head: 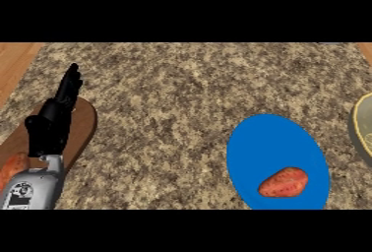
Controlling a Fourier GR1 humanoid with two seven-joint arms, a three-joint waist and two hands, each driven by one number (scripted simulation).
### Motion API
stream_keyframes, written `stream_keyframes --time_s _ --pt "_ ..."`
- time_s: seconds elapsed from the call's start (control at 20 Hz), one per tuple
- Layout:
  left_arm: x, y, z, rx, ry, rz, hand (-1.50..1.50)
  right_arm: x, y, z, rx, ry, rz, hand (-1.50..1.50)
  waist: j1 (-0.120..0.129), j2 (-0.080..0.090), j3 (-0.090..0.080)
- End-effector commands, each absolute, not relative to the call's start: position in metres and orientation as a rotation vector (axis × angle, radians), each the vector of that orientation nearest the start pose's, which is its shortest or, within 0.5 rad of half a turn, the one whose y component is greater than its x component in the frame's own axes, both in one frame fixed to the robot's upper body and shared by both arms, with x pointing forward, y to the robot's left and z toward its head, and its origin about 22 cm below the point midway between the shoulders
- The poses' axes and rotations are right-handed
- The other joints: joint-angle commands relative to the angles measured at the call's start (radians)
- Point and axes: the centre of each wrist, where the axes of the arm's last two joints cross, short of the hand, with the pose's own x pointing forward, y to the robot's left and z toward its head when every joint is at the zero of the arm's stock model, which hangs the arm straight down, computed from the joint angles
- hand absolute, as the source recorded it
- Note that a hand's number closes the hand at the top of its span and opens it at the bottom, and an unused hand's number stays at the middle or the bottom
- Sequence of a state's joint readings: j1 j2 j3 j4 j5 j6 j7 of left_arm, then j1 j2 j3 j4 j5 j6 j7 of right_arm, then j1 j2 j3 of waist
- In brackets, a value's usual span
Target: Pick the can from the plate and place it in the bowl
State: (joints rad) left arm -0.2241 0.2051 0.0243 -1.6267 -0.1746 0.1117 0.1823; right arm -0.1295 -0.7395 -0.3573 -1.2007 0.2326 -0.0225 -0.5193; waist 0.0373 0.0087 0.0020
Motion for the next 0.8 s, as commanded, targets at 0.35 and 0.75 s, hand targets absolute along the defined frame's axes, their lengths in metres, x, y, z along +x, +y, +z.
stream_keyframes --time_s 0.35,0.75 --pt "0.291 0.253 0.069 0.378 -1.672 -0.203 0.0 0.298 -0.501 0.05 -0.746 -1.632 0.547 -1.5 0.012 0.007 0.002" --pt "0.299 0.257 0.075 0.37 -1.676 -0.18 0.0 0.308 -0.504 0.045 -0.557 -1.799 0.405 -1.5 0.002 0.008 0.003"
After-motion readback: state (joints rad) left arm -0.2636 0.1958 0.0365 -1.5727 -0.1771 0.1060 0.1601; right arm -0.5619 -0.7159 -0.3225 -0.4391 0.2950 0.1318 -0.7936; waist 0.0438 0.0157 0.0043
